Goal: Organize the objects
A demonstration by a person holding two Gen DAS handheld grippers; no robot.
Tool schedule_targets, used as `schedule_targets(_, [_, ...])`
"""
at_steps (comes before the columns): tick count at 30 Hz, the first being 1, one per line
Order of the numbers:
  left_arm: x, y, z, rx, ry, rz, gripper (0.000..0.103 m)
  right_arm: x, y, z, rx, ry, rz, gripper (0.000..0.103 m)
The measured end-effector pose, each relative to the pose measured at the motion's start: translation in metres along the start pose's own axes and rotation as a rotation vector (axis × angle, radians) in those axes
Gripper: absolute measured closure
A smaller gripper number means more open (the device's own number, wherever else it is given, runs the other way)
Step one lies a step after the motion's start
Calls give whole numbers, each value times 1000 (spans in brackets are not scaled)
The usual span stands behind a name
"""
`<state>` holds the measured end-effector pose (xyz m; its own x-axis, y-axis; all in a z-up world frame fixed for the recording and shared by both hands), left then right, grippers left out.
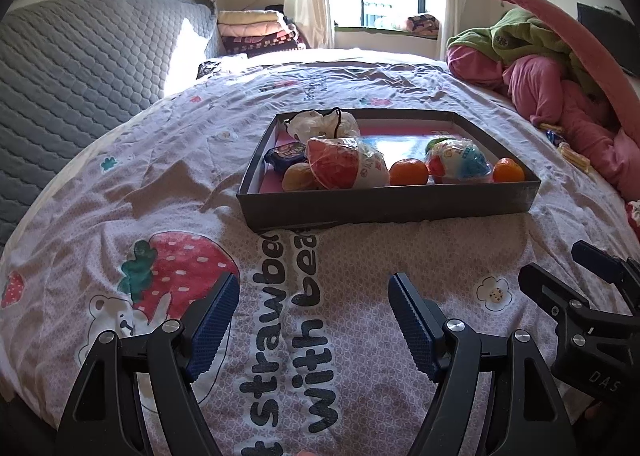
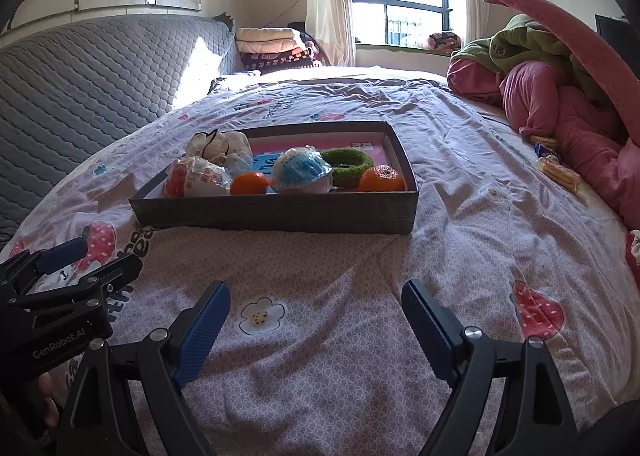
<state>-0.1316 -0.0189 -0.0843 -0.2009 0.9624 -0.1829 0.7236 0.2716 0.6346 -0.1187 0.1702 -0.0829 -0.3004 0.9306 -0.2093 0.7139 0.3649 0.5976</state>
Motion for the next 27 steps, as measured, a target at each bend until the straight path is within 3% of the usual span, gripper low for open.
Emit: schedule_targets(27, [0,-3,2,-3,-6,-4,25,-2,0,3,-14,25,21,16])
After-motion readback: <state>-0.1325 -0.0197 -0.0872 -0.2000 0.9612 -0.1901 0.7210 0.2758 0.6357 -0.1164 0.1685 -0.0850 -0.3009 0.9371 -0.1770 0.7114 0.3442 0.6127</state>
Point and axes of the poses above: each gripper's, at about its wrist camera, not at the fingertips, and y roughly against the way its jaws point, x to its right, z to its underside, the point moved 8 cm from there along -y, roughly the way its jaws point, and after that the axes turned 13 degrees about -z, right-handed, at the moved point
